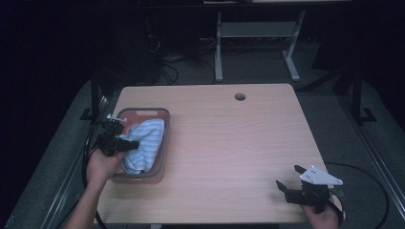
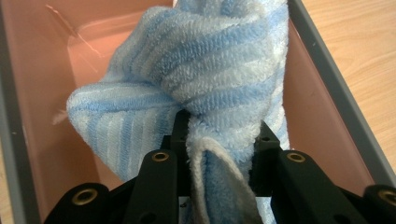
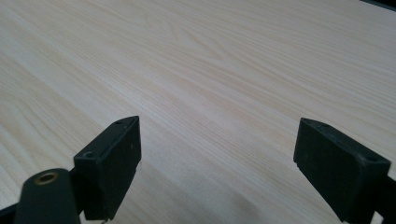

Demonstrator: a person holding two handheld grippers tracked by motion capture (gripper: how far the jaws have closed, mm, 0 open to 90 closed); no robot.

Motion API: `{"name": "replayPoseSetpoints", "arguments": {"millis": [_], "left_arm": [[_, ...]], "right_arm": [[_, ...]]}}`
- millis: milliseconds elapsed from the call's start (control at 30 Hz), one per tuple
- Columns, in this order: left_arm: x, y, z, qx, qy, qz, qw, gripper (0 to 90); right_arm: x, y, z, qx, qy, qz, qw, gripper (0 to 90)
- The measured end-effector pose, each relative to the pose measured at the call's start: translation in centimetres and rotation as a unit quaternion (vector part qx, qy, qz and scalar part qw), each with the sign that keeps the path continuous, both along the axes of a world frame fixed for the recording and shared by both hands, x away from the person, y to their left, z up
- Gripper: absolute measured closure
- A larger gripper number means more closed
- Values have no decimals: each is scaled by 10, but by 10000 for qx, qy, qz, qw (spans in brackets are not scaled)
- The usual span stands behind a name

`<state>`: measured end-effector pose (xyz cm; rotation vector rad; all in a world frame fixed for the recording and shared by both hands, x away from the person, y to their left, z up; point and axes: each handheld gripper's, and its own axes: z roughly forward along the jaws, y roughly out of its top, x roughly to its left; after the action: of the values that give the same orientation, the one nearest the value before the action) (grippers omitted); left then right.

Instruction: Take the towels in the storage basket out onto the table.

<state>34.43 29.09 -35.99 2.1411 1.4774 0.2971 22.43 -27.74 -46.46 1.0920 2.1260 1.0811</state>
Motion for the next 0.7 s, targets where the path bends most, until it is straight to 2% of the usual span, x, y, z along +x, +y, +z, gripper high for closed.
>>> {"name": "replayPoseSetpoints", "arguments": {"millis": [167,467,700], "left_arm": [[-2,3,5,-160,-72,31,9998,693],[-4,5,13,-285,-185,14,9994,693],[-6,8,22,-507,-262,29,9984,693]], "right_arm": [[0,-1,0,-25,-30,-14,10000,145],[0,-3,1,3,-17,-68,10000,145],[0,-4,0,13,4,-92,10000,145]]}}
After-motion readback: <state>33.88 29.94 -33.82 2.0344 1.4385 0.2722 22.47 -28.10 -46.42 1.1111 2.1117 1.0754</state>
